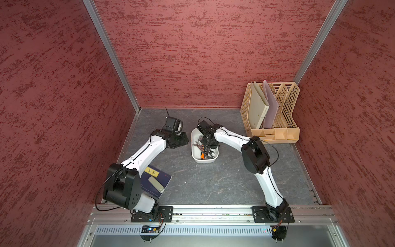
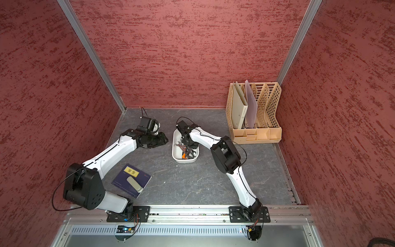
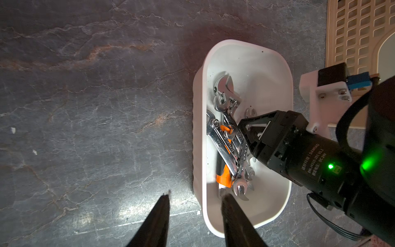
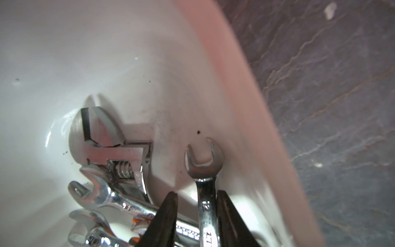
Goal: Take out the wrench from the storage box
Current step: Pick up the wrench from the storage box.
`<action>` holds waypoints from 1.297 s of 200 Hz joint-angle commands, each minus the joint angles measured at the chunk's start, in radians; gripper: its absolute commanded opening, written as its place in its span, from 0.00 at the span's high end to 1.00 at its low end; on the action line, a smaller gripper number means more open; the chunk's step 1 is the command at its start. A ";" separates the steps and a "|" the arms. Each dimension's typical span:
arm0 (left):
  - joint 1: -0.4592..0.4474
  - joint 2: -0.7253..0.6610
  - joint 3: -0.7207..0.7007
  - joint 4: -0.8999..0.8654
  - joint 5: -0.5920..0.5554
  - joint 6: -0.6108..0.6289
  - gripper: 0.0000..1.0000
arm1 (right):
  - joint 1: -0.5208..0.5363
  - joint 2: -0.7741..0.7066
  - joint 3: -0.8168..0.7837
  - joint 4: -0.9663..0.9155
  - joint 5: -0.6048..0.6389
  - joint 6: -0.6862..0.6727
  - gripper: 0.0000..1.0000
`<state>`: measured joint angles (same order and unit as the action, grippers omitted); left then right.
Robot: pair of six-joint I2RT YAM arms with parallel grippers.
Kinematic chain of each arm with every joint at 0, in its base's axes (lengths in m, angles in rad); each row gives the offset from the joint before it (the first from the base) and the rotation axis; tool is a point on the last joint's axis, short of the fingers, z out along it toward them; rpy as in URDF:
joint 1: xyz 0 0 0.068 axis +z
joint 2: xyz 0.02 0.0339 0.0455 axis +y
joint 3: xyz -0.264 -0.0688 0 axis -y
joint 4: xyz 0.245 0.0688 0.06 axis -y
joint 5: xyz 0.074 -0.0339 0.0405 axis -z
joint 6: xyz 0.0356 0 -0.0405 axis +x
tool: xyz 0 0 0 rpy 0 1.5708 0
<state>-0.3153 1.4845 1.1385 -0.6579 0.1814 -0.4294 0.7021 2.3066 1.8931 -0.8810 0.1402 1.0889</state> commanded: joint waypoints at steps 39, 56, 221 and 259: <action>-0.005 -0.013 -0.016 0.001 -0.006 0.017 0.56 | -0.004 0.048 -0.020 0.007 -0.084 0.017 0.64; -0.005 -0.015 -0.015 0.001 -0.007 0.017 0.56 | -0.004 0.056 -0.010 -0.002 -0.086 0.013 0.66; -0.005 -0.028 -0.014 0.006 -0.001 0.017 0.56 | -0.008 -0.020 -0.022 0.037 -0.037 -0.047 0.99; -0.005 -0.029 -0.015 0.006 -0.002 0.015 0.56 | -0.007 -0.043 -0.019 0.045 -0.027 -0.077 0.99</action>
<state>-0.3153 1.4845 1.1332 -0.6579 0.1814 -0.4294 0.6945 2.3116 1.8889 -0.8509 0.1001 1.0458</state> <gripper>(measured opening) 0.438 0.151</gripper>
